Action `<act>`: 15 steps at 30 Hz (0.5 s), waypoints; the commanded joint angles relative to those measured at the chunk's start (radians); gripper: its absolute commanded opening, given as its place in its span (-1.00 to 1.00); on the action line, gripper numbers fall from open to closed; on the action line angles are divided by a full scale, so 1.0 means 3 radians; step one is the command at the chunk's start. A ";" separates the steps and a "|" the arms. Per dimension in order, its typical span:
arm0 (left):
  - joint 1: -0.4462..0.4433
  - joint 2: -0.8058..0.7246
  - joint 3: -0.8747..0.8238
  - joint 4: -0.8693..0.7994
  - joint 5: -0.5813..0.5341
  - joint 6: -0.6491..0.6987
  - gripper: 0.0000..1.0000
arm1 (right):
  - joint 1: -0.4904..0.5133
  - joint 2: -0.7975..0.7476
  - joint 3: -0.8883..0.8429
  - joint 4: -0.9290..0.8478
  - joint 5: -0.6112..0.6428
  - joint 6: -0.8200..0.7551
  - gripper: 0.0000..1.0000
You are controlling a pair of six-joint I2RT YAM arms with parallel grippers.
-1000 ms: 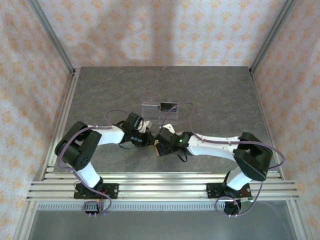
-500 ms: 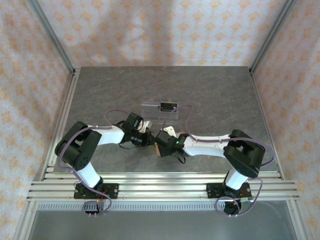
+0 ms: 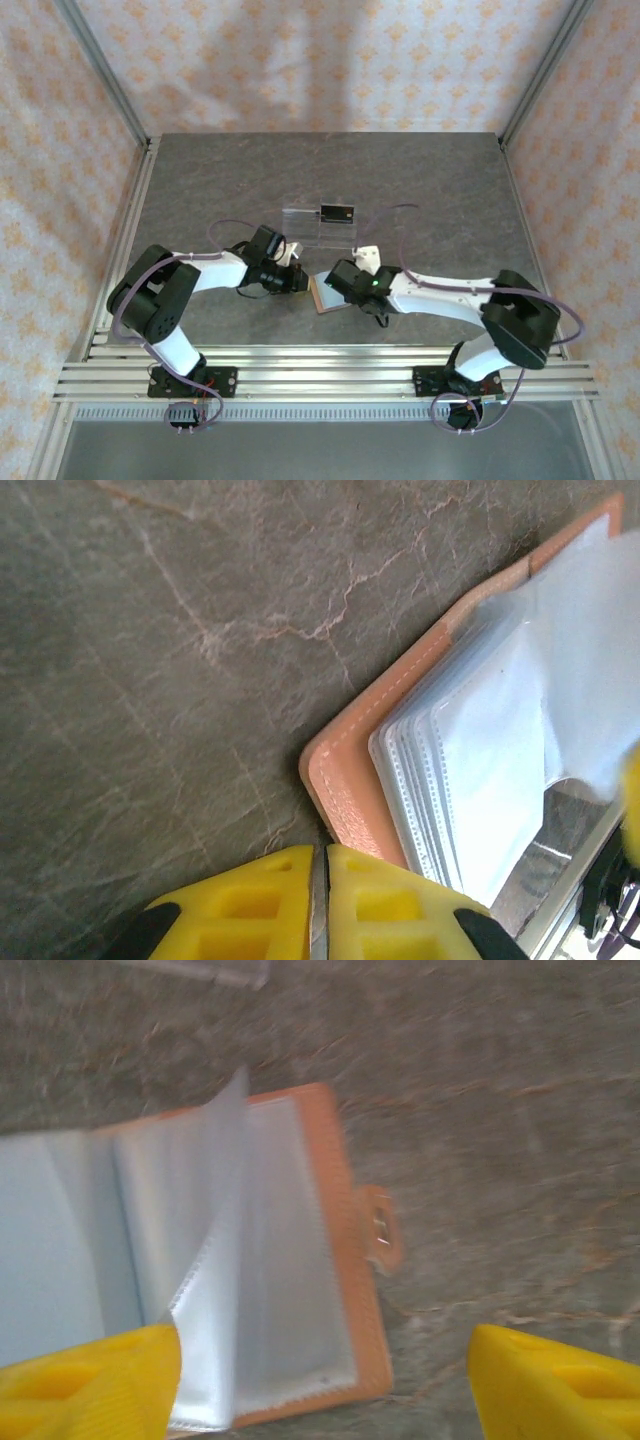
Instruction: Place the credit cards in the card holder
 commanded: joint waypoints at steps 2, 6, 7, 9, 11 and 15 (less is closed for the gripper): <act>-0.0021 -0.0116 0.0001 -0.0149 -0.0053 0.0047 -0.75 | -0.0094 -0.0482 -0.0136 0.0041 -0.0116 -0.0084 0.60; -0.0026 -0.0089 0.0014 -0.0134 -0.0037 0.0040 -0.75 | -0.0068 -0.0664 -0.0222 0.0585 -0.0899 -0.0659 0.62; -0.0028 -0.0095 -0.0002 -0.0110 -0.0037 0.0022 -0.75 | -0.0043 -0.0623 -0.0186 0.0623 -0.0984 -0.0729 0.62; -0.0031 -0.0113 -0.0053 -0.0007 -0.0042 -0.0035 -0.75 | 0.0054 -0.0478 -0.0051 0.0599 -0.0994 -0.0854 0.62; -0.0039 -0.0084 -0.0050 0.0037 -0.0015 -0.0051 -0.75 | 0.0144 -0.0290 0.0084 0.0588 -0.1073 -0.0988 0.62; -0.0059 -0.0050 -0.0017 0.0049 0.0026 -0.0078 -0.75 | 0.0219 0.0178 0.0325 0.0501 -0.0975 -0.1027 0.63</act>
